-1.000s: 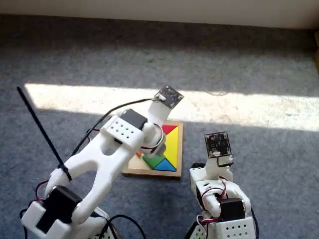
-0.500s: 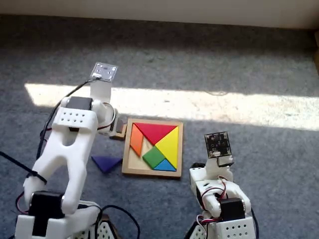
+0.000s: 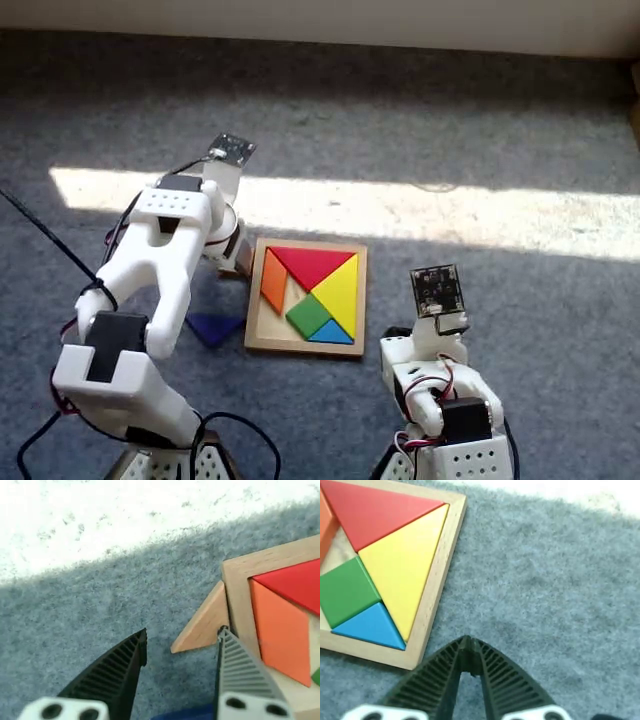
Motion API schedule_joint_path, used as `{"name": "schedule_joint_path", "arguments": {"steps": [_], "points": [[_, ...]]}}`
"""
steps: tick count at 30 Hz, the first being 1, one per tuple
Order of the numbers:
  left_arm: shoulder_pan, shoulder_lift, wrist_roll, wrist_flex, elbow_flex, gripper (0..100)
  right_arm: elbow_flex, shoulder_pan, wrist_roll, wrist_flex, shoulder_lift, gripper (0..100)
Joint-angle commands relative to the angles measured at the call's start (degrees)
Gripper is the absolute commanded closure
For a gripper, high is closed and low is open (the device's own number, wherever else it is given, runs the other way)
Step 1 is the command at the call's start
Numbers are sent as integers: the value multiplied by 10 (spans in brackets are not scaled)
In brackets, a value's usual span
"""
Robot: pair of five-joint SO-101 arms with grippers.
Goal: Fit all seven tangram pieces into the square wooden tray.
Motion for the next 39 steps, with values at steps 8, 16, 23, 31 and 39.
{"name": "schedule_joint_path", "arguments": {"steps": [8,16,23,31,39], "points": [[40,2,-53,-7,-25,768,66,7,5,1,-7,994],[53,5,-75,-11,-28,768,66,7,5,1,-7,994],[65,22,-100,-9,-29,769,66,7,5,1,-7,994],[65,101,-99,50,-115,773,66,7,5,1,-7,994],[66,116,-97,55,-129,864,66,7,5,1,-7,994]]}}
